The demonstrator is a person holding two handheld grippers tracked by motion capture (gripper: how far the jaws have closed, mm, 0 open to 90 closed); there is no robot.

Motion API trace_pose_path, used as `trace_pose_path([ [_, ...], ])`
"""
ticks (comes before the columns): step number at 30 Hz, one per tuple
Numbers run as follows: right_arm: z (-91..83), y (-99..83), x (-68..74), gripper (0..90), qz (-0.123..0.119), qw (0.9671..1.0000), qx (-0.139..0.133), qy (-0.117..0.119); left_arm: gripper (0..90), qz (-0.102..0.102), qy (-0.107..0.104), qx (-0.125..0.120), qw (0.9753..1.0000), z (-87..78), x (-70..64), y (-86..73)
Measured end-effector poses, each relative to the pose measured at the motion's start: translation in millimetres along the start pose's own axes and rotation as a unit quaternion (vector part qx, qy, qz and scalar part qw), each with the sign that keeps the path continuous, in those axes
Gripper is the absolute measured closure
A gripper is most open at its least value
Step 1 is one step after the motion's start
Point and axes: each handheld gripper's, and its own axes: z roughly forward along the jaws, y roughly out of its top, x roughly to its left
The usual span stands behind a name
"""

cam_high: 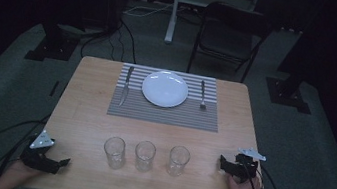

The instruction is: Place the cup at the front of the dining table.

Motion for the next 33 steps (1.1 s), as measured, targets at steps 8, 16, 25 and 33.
trace_pose_path([
  [8, 0.0, 0.0, 0.0, 12.4, 0.000, 1.0000, 0.000, 0.000, 0.2, 0.006, -0.022, -0.005, 0.9997, -1.5, 2.4, -1.0],
  [16, 0.0, 0.0, 0.0, 12.4, 0.000, 1.0000, 0.000, 0.000, 2.0, 0.013, -0.031, -0.006, 0.9994, -1.9, 1.7, -1.2],
  [25, 0.0, 0.0, 0.1, 12.5, 0.000, 1.0000, 0.000, 0.000, 2.7, 0.023, -0.045, -0.006, 0.9987, -2.0, -6.4, 1.7],
  [33, 0.0, 0.0, 0.0, 12.5, 0.000, 1.0000, 0.000, 0.000, 2.7, 0.024, -0.068, -0.016, 0.9973, 1.2, -12.3, 8.1],
])
